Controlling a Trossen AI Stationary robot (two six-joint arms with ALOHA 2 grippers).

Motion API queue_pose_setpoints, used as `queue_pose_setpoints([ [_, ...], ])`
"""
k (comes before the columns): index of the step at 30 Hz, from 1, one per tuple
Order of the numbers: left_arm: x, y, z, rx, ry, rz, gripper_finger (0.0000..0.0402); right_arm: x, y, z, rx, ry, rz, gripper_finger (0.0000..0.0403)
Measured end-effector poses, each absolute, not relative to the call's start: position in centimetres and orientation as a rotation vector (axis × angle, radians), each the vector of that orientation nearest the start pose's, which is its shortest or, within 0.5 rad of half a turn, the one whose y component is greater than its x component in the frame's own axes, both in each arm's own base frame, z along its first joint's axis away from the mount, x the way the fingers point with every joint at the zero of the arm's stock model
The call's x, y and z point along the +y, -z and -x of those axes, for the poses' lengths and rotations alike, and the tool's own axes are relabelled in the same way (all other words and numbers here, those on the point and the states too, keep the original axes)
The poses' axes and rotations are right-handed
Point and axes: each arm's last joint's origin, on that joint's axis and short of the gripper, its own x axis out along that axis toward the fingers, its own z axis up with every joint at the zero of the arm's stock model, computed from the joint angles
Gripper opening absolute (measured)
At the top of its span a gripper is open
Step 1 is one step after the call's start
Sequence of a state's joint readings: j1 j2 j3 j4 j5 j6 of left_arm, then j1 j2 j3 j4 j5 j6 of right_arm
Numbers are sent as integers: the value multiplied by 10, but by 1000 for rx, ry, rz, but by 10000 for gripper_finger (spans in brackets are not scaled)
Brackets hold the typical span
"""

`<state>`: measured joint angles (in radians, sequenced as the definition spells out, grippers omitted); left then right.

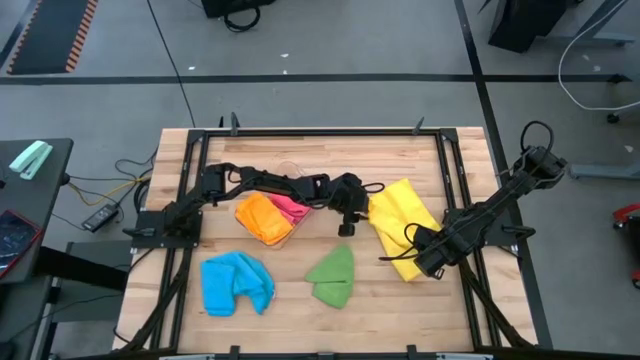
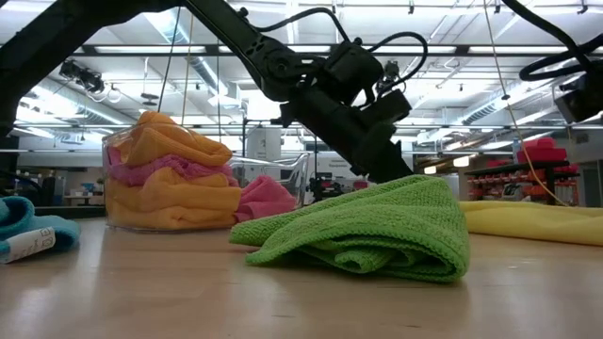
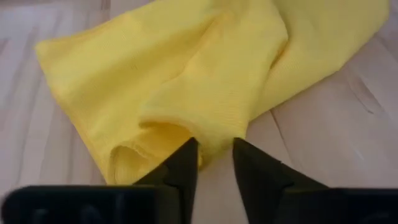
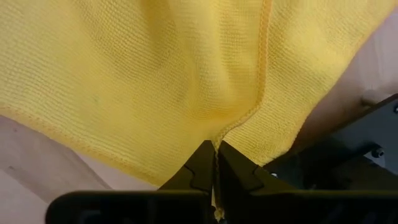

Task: Fold microfiber towels
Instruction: Fold the yellow microfiber towel

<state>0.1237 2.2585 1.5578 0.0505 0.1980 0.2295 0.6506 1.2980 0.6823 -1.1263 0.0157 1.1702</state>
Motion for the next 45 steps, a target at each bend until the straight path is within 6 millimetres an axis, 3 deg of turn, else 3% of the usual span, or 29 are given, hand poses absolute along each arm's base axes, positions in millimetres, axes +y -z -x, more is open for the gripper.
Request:
queue_pose_setpoints([
  [5, 50, -139, -486, 641, 159, -108, 14, 101, -170, -134, 1613, 529, -288, 26],
  [10, 30, -169, -475, 688, 206, -118, 12, 103, -171, -136, 1605, 466, -265, 26],
  [18, -33, -208, -448, 802, 320, -96, 11, 116, -176, -155, 1438, 204, -171, 26],
  [23, -64, -217, -433, 888, 341, -23, 9, 129, -178, -164, 1364, 28, -228, 26],
  [27, -76, -217, -429, 919, 318, -31, 20, 134, -179, -164, 1355, -8, -251, 26],
  [34, -59, -220, -436, 851, 76, -243, 6, 121, -176, -150, 1486, 189, -226, 26],
  [41, -20, -217, -446, 810, -12, -229, 30, 104, -176, -144, 1549, 360, -165, 26],
  [45, 1, -199, -453, 838, -55, -212, 26, 94, -177, -146, 1517, 464, -136, 26],
])
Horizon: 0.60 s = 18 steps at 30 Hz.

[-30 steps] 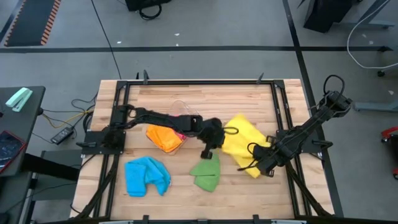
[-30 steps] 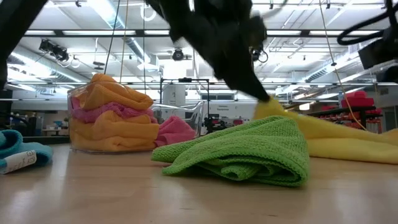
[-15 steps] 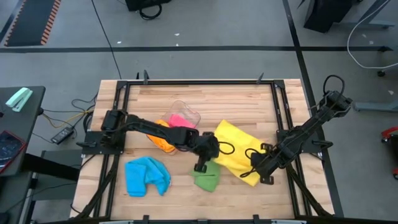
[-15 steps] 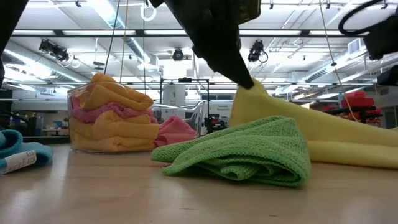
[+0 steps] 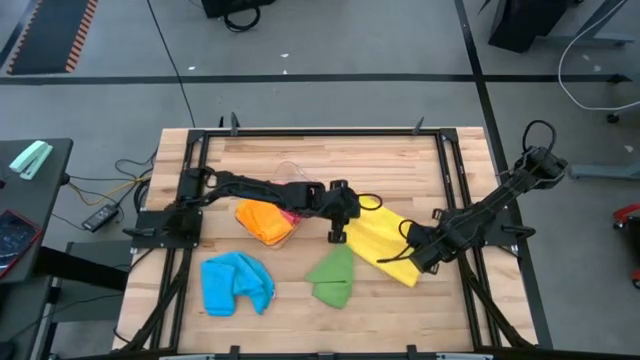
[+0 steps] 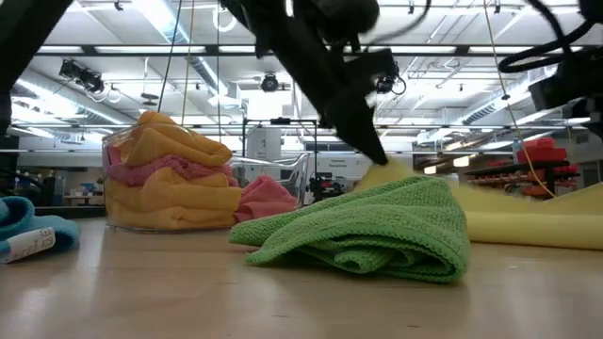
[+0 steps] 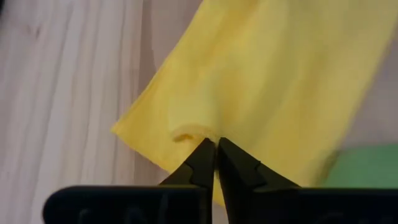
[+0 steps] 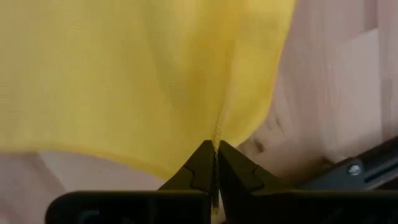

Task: Fold microfiber towels
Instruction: Fold the yellow microfiber towel

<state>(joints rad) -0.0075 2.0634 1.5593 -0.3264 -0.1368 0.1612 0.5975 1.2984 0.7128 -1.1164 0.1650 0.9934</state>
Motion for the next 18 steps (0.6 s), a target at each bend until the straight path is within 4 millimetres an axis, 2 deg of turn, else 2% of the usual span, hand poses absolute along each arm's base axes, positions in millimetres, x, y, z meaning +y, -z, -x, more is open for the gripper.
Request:
queue_pose_setpoints([
  [8, 22, -160, -468, 853, -63, -278, 8, 81, -175, -149, 1505, 544, -127, 26],
  [13, 38, -154, -471, 836, -124, -312, 23, 77, -172, -149, 1514, 571, -137, 26],
  [18, 45, -157, -472, 817, -132, -341, 9, 77, -173, -148, 1510, 588, -138, 26],
])
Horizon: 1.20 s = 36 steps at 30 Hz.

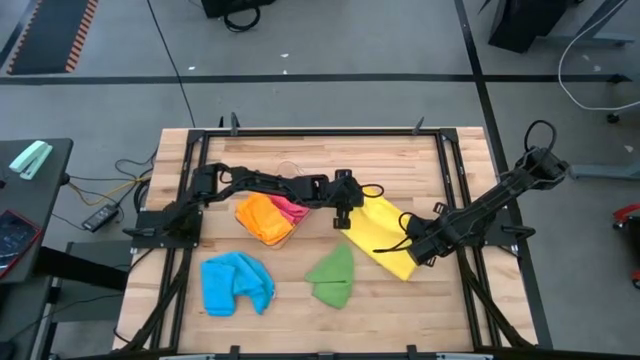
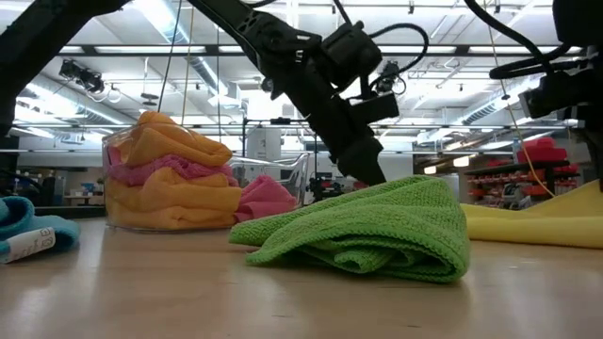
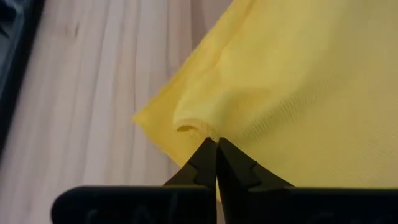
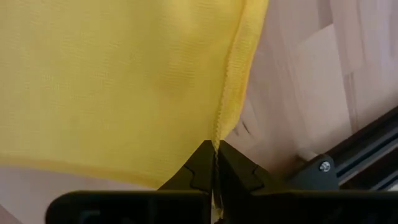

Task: Fold microfiber towels
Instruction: Fold the yellow microfiber towel

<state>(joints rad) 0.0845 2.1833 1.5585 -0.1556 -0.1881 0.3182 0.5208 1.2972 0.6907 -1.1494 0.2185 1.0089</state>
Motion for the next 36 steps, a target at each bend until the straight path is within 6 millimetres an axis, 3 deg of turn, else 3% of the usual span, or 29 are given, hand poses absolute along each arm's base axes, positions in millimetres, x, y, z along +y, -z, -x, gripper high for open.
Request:
queue_pose_setpoints([
  [11, 24, -169, -481, 695, -100, -520, 27, 90, -174, -141, 1448, 598, -118, 26],
  [17, 50, -163, -480, 717, -197, -458, 8, 99, -178, -138, 1436, 584, -143, 26],
  [24, 83, -125, -480, 777, -259, -340, 34, 99, -177, -141, 1425, 576, -172, 26],
  [27, 83, -116, -480, 802, -260, -314, 42, 98, -177, -142, 1420, 578, -168, 26],
  [36, 70, -119, -482, 791, -235, -321, 22, 90, -178, -147, 1392, 601, -136, 26],
])
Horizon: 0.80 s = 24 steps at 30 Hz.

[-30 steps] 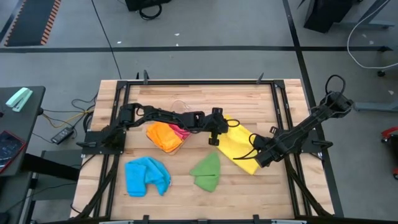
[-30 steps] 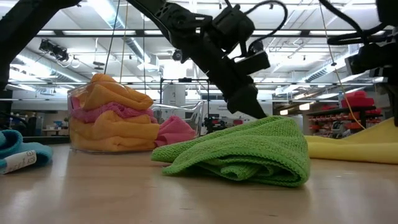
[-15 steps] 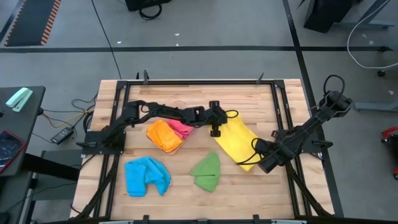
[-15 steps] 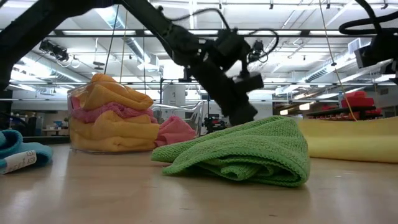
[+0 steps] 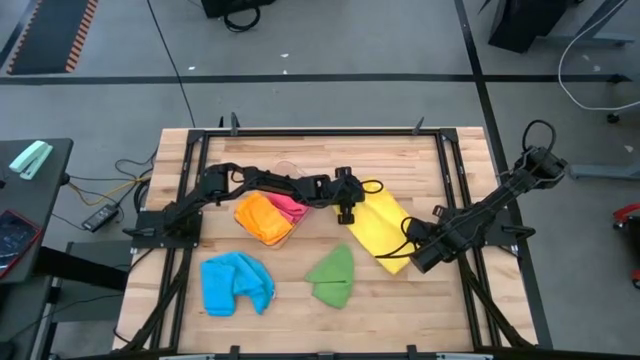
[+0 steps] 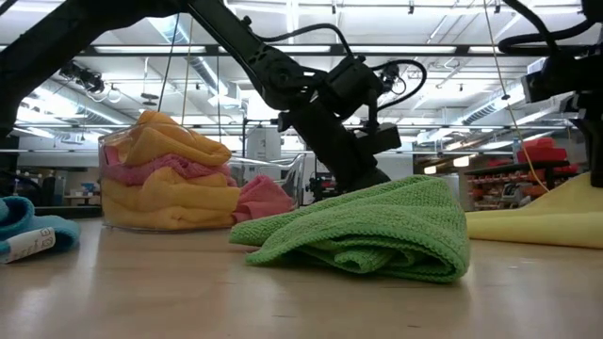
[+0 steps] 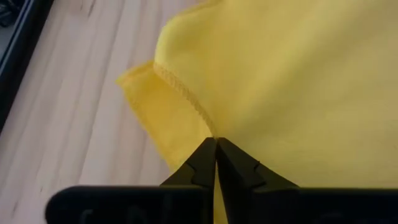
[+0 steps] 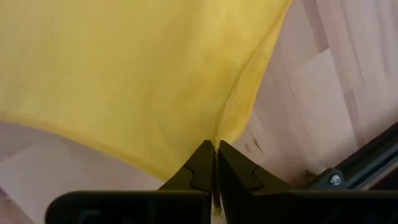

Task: Fold microfiber towels
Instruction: Fold the yellow microfiber towel

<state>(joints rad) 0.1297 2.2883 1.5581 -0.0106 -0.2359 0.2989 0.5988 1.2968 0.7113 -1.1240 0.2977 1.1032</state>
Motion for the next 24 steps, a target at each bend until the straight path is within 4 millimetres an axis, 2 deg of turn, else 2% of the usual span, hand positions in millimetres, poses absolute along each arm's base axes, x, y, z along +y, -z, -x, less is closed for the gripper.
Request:
queue_pose_setpoints([
  [9, 52, -120, -482, 818, -258, -393, 11, 83, -174, -145, 1399, 632, -75, 26],
  [20, 32, -153, -475, 822, -278, -431, 6, 80, -174, -143, 1393, 621, 40, 26],
  [24, 34, -154, -471, 855, -287, -408, 17, 80, -174, -143, 1395, 611, 48, 26],
])
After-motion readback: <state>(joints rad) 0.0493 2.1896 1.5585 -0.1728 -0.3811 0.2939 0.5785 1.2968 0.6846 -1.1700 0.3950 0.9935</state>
